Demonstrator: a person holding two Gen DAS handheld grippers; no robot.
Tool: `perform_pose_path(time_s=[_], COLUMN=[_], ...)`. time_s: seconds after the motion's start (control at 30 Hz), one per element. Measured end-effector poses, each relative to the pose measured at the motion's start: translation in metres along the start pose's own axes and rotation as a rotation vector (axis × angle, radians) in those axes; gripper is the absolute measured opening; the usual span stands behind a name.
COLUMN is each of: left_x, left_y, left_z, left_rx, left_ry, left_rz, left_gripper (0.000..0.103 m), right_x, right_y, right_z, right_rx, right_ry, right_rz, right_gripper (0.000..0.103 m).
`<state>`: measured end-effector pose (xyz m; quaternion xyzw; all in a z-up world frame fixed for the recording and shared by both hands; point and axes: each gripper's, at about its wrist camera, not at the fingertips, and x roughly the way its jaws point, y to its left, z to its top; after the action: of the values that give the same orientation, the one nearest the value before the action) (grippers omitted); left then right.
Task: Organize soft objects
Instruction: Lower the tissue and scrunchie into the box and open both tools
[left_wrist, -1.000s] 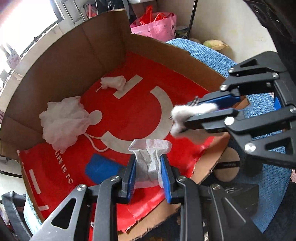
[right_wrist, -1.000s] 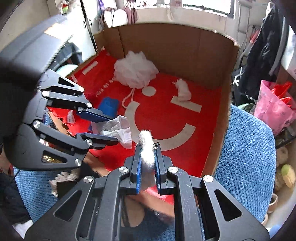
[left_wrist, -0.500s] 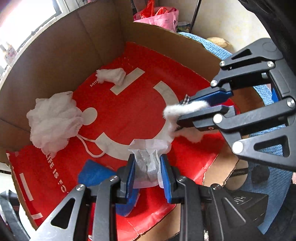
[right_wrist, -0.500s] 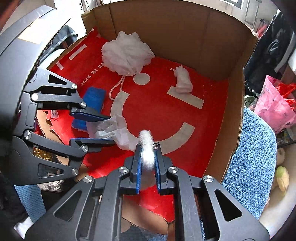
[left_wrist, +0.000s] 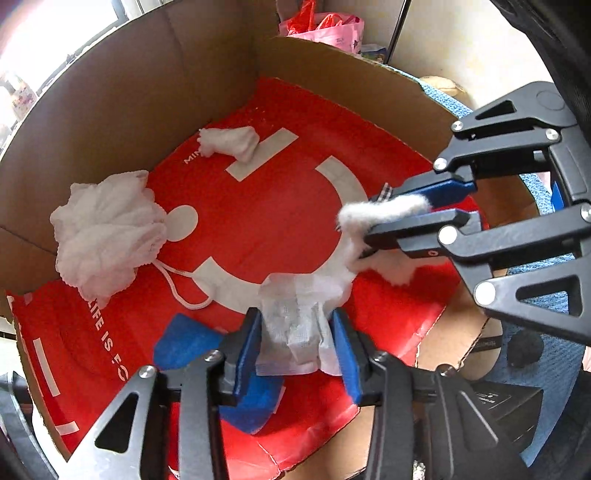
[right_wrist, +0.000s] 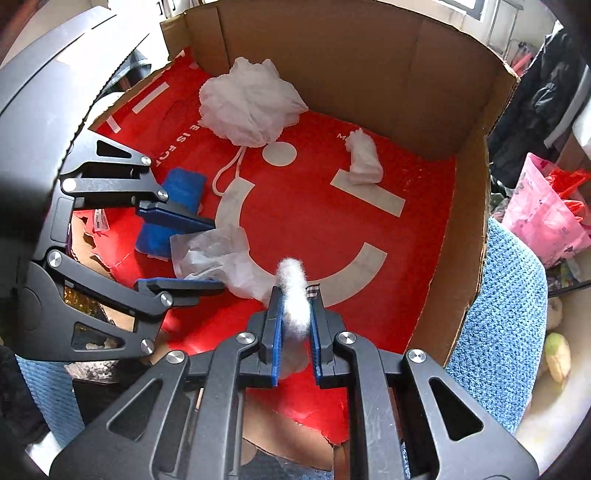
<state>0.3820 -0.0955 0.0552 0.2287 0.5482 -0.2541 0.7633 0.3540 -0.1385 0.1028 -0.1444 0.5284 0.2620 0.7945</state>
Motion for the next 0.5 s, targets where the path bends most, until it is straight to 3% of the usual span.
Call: perform_pose_path(time_s=[0.5], left_x=[0.002], left_y=[-0.011], left_z=[-0.011], left_rx=[0.016], left_ry=[-0.012], left_rz=[0.054], left_gripper=[0.068], right_x=[-0.003], right_y=[0.006], right_z=[0.001], right_rx=[-0.006], right_ry=[-0.002], right_rz=[-0.023], right_gripper=[0.014])
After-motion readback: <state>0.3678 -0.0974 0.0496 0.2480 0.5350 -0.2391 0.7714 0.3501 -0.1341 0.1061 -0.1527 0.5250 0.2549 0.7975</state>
